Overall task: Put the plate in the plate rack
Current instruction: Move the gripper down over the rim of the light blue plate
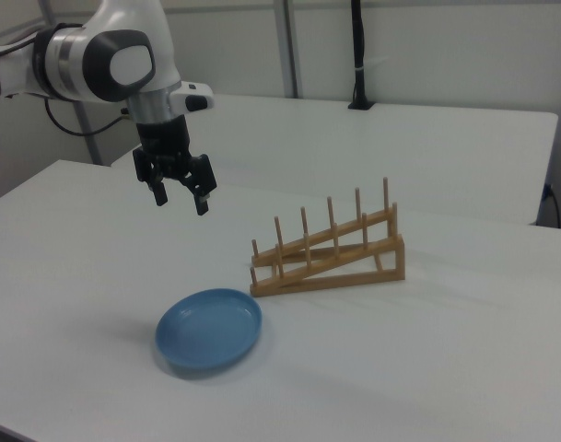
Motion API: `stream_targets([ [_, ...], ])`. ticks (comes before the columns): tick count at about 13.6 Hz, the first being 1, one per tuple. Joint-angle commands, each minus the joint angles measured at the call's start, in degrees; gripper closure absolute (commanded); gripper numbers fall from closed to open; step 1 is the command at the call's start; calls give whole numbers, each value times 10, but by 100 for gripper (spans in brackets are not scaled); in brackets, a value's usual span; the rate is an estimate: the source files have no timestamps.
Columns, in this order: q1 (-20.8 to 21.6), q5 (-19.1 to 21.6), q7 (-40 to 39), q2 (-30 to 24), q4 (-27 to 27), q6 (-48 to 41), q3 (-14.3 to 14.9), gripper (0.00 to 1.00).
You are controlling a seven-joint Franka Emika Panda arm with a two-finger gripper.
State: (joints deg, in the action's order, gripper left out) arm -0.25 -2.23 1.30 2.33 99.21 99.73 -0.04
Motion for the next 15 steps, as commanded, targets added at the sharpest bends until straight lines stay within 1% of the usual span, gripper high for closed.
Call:
stream_targets([
  [1, -16, 1, -84, 11, 1, -10, 9, 0],
  [2, -20, 2, -96, 32, 1, -9, 15, 0],
  [4, -22, -1, -107, 57, 1, 12, 27, 0],
  [6, -44, -3, -120, 76, 3, 34, 29, 0],
  [7, -48, -5, -149, 84, 5, 34, 29, 0],
  [8, -64, -3, -187, 98, 5, 34, 29, 0],
  [9, -74, -3, -202, 104, 5, 36, 29, 0],
  [12, -86, -5, -227, 123, 26, 71, 30, 6],
  [15, -89, -7, -250, 138, 45, 94, 30, 11],
])
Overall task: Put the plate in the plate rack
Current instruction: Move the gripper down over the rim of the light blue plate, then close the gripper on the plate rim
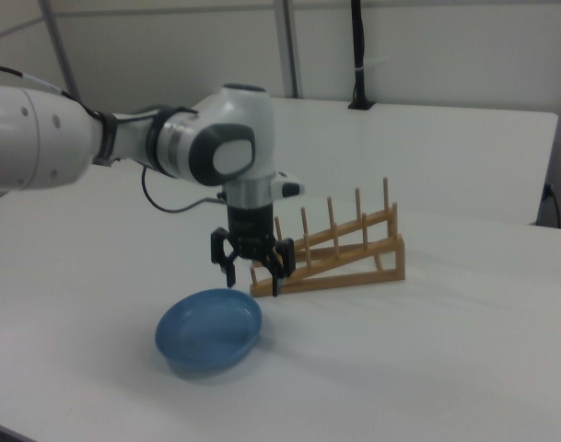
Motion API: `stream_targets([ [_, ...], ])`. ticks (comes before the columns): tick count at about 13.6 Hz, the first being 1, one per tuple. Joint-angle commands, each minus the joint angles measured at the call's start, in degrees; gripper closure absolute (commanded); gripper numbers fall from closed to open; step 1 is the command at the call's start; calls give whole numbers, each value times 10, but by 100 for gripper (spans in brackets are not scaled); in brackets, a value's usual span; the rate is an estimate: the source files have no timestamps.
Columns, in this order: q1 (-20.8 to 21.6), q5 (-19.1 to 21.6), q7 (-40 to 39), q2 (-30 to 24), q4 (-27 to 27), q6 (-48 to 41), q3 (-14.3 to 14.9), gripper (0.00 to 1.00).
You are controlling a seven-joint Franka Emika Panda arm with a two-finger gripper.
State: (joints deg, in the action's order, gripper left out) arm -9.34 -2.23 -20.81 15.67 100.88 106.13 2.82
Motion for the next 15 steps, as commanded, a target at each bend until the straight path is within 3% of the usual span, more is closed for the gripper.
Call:
stream_targets([
  [1, 2, -7, -34, 11, 29, 31, 2, 12],
  [6, 6, -23, -43, 26, 68, 77, 2, 36],
  [12, 6, -26, -72, 26, 75, 80, 1, 45],
  [15, 8, -26, -73, 26, 75, 79, 1, 70],
])
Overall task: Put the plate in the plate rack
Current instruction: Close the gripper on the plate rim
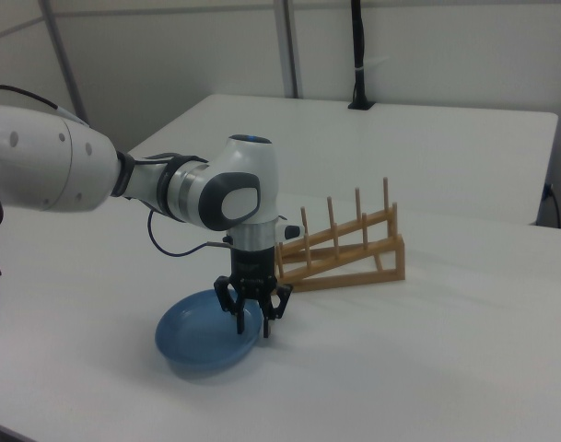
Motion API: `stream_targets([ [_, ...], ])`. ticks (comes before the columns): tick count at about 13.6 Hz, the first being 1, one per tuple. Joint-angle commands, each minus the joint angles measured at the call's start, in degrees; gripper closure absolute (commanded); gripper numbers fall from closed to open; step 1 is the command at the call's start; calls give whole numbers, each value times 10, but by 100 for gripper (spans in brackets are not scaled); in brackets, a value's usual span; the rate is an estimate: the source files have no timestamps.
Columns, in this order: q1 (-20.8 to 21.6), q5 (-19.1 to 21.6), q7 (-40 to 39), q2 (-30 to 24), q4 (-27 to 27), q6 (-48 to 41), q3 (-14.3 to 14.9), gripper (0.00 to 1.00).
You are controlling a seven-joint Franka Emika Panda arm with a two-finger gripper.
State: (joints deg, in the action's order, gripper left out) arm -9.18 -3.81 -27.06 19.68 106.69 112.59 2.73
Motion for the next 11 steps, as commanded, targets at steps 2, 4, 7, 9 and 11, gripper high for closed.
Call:
stream_targets([
  [2, 7, -10, -11, -14, 17, 15, 2, 75],
  [4, 7, -11, -11, -12, 18, 16, 2, 77],
  [7, 7, -21, -13, -12, 20, 17, 2, 83],
  [9, 7, -22, -19, -12, 20, 17, 2, 86],
  [11, 7, -22, -21, -12, 20, 17, 2, 92],
])
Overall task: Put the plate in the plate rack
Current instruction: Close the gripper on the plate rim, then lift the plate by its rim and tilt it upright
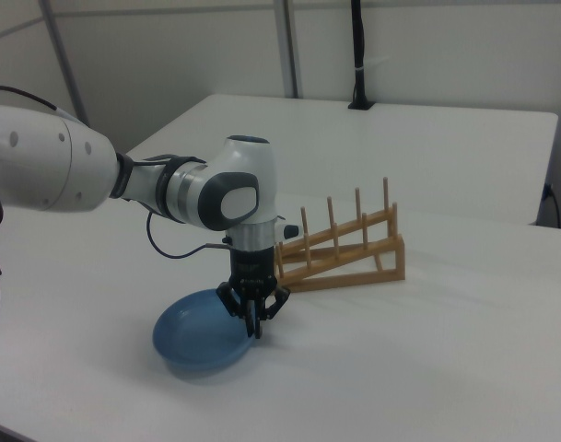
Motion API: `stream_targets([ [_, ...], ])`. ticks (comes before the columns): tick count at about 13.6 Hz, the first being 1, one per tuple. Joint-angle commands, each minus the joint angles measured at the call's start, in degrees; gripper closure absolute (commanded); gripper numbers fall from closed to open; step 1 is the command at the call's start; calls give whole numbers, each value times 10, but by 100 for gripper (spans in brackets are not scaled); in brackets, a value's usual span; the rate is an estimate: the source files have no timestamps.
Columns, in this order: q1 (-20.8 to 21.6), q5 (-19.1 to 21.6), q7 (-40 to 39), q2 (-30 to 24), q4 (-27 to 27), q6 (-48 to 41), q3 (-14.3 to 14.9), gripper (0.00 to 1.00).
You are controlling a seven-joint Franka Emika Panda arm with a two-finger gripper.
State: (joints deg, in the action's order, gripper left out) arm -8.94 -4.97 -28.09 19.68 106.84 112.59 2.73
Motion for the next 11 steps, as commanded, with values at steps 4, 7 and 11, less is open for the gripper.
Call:
stream_targets([
  [4, 5, -10, -16, -13, 19, 16, 2, 100],
  [7, 4, -10, -21, -20, 15, 12, 2, 100],
  [11, 9, 3, -28, -65, -12, -24, -1, 100],
])
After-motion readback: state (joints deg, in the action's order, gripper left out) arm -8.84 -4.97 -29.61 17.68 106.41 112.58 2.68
